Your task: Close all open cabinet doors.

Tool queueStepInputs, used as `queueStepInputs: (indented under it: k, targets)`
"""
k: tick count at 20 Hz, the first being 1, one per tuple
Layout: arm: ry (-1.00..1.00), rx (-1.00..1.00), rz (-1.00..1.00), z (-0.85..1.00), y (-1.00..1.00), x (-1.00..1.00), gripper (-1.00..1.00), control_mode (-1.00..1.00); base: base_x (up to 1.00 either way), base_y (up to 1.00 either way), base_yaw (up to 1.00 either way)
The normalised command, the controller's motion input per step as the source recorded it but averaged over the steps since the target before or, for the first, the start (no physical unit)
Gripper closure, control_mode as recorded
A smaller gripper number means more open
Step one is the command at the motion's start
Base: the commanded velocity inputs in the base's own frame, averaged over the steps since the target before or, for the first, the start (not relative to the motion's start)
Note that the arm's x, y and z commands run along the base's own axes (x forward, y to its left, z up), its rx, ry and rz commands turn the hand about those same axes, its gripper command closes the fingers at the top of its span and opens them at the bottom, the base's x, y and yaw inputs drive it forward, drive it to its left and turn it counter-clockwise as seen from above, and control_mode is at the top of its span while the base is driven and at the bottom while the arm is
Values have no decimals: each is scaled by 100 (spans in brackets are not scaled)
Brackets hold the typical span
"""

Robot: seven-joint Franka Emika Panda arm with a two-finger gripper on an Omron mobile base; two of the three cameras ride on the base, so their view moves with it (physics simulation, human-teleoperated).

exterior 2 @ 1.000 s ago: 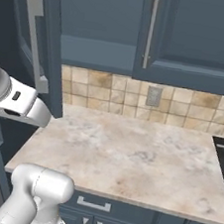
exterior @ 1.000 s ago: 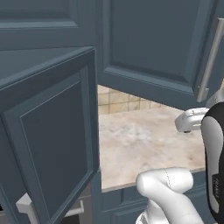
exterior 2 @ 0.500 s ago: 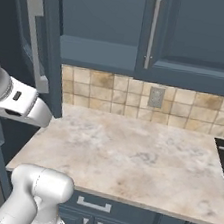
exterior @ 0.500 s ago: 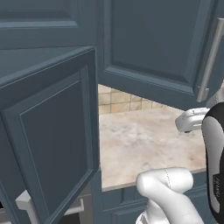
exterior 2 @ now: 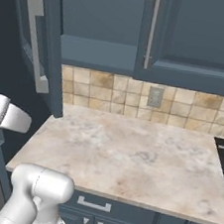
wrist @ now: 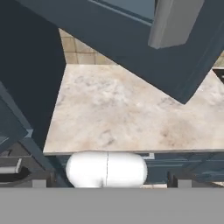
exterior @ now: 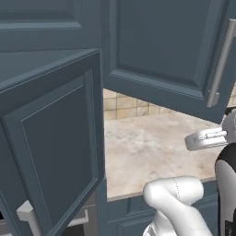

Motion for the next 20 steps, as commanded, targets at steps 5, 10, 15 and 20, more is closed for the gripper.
queueStepInputs:
  k: [5,10,15,20]
  targets:
    - [-50,-11,0,27,46,-57,-100,-100,0,0,0]
    - [-36,-1,-6,31,33,0,-100,-100,0,0,0]
    - [-36,0,-5,25,29,2,-100,-100,0,0,0]
    - [-36,0,-8,27,8,44,-100,-100,0,0,0]
